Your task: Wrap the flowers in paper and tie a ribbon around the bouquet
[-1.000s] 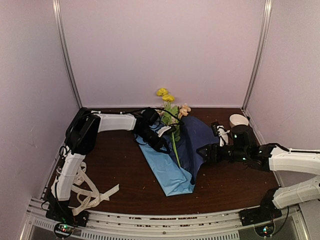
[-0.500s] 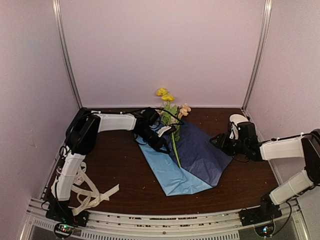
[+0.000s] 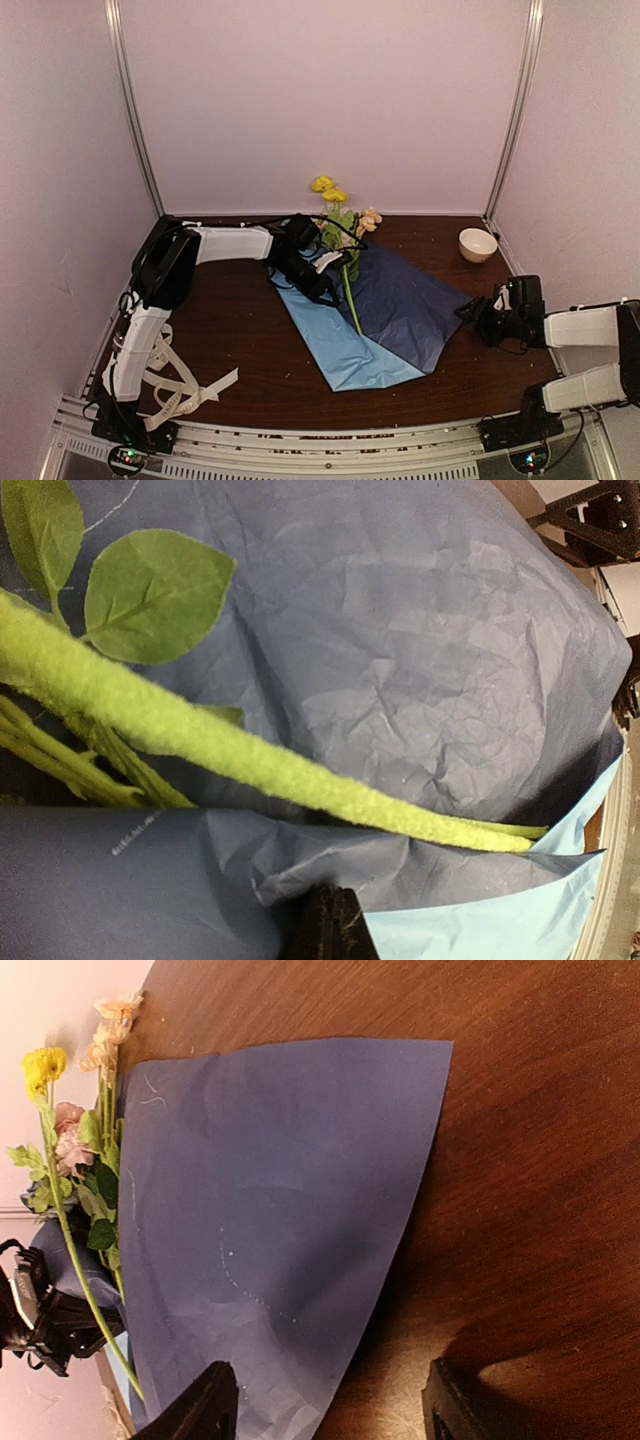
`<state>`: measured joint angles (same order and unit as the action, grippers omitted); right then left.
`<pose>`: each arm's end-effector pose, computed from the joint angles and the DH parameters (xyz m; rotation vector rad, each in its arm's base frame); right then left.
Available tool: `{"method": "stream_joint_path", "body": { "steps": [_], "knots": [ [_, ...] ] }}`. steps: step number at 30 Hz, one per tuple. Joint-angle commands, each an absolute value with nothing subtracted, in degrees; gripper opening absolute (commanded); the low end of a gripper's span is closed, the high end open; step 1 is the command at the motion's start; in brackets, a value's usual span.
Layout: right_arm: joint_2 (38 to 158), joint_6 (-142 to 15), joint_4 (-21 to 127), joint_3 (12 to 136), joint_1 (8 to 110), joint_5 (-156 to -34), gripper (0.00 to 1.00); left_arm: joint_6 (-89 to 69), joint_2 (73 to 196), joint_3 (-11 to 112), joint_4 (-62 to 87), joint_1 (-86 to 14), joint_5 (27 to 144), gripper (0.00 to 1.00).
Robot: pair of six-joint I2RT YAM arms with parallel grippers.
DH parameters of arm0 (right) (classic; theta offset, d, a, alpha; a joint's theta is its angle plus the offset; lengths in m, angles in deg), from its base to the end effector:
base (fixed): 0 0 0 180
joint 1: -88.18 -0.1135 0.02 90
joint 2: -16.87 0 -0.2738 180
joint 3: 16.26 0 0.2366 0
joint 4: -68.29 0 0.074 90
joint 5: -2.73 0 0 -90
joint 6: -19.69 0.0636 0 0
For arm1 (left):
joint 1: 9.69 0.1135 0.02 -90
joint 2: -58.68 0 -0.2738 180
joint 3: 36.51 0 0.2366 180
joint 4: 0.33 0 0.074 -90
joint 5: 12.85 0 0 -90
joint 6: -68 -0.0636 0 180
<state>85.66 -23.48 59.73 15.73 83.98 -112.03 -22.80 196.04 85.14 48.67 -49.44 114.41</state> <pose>0.2005 0.0414 0.1333 0.6880 2.3732 0.9227 0.3617 -0.3509 0.1222 1.1466 2.5044 -1.0784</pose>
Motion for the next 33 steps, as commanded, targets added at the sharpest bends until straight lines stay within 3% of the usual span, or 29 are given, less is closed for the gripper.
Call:
{"method": "stream_joint_path", "body": {
  "steps": [1,8,19,21,25,27,33],
  "knots": [
    [87.46,-12.39,69.49,11.32,84.05,-116.91,0.65,-23.76,198.21,86.34,48.73,-48.43,111.01,0.00],
    [98.58,-3.92,85.82,10.61,84.05,-122.13,0.62,-23.85,198.16,87.13,49.34,-48.46,110.82,0.00],
    [98.96,-9.37,88.73,20.84,80.04,-121.19,0.56,-24.19,198.34,87.52,50.25,-48.45,110.11,0.00],
    [99.01,-10.88,87.36,23.71,78.53,-120.14,0.48,-24.28,198.35,87.52,50.46,-48.42,109.90,0.00],
    [98.90,-15.07,81.27,29.56,73.89,-116.89,0.10,-24.37,198.34,87.52,50.51,-48.41,109.78,0.00],
    [98.05,-19.46,76.14,33.39,69.62,-114.43,0.00,-24.44,198.34,87.52,50.43,-48.45,109.78,0.00],
    [99.70,-40.07,58.36,48.55,50.50,-100.74,0.00,-24.36,198.38,87.56,49.31,-48.24,110.95,0.00]
  ]
}}
